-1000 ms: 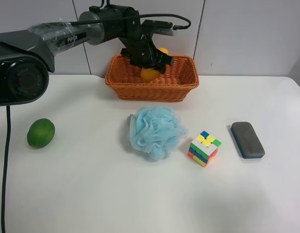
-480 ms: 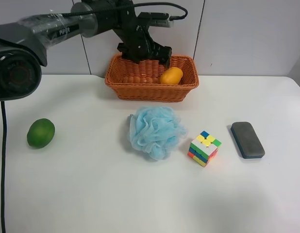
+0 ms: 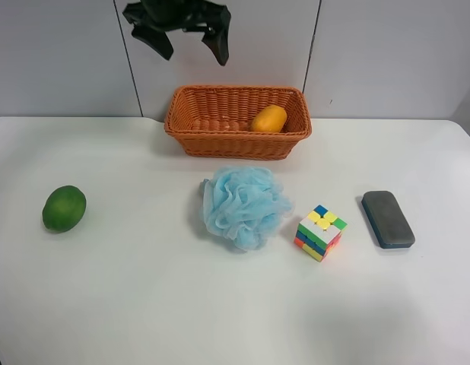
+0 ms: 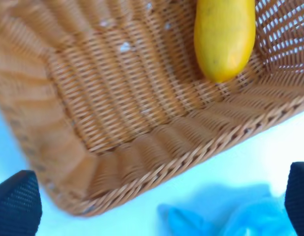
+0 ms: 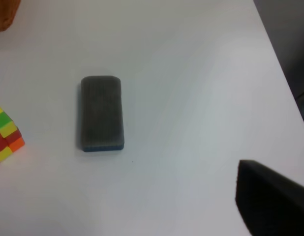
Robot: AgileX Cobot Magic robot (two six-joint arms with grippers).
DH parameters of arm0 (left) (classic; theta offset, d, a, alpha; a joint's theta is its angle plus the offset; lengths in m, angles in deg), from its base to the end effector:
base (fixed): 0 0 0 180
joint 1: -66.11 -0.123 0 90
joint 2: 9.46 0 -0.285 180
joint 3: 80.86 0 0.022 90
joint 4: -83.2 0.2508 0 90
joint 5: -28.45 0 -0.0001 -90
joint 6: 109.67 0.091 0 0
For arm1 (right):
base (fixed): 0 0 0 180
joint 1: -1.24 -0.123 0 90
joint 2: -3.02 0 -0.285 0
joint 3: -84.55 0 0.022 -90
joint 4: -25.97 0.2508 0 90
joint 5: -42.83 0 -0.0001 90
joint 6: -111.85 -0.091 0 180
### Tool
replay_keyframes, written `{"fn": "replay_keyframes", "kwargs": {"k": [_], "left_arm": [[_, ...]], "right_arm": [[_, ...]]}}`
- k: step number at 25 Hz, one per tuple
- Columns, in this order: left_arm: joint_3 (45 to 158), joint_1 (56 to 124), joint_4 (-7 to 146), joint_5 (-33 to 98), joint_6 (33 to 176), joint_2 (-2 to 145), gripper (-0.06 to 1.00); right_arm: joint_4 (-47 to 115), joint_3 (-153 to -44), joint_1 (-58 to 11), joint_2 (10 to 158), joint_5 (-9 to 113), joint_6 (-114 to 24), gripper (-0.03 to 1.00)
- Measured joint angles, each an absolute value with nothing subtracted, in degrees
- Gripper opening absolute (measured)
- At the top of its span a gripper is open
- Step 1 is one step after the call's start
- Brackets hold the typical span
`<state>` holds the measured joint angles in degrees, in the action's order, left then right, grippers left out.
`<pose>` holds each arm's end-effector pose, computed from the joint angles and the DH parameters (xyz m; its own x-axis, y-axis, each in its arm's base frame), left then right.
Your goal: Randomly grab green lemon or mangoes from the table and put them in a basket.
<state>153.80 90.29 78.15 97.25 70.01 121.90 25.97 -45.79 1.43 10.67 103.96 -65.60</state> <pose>0.4337 -0.2029 0.3413 -0.7675 0.3036 -0.5646 0.4222 0.9021 -0.0888 -0.0033 0.0000 0.2715 -0.4759 -0.0429 -0.8784 -0.0179 0.9991 -0.0391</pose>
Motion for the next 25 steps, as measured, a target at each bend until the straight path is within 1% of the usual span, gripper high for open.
{"fn": "replay_keyframes", "kwargs": {"k": [2,5,11,14,18,21,25], "left_arm": [[150.07,89.27,77.88,97.34,70.33,117.64,0.99],[140.78,87.7,77.73,97.52,72.03,109.58,0.99],[116.55,83.79,77.78,97.19,75.72,88.77,0.99],[103.04,82.15,77.78,94.13,76.25,76.97,0.99],[88.05,80.23,77.97,89.54,76.25,61.56,0.99],[79.9,79.9,79.72,88.94,76.29,51.07,0.99],[72.69,79.9,81.17,89.34,76.29,38.69,0.99]], "right_arm": [[25.97,-45.79,1.43,10.67,103.96,-65.6,0.99],[25.97,-45.79,1.43,10.67,103.96,-65.6,0.99],[25.97,-45.79,1.43,10.67,103.96,-65.6,0.99],[25.97,-45.79,1.43,10.67,103.96,-65.6,0.99],[25.97,-45.79,1.43,10.67,103.96,-65.6,0.99],[25.97,-45.79,1.43,10.67,103.96,-65.6,0.99],[25.97,-45.79,1.43,10.67,103.96,-65.6,0.99]]}}
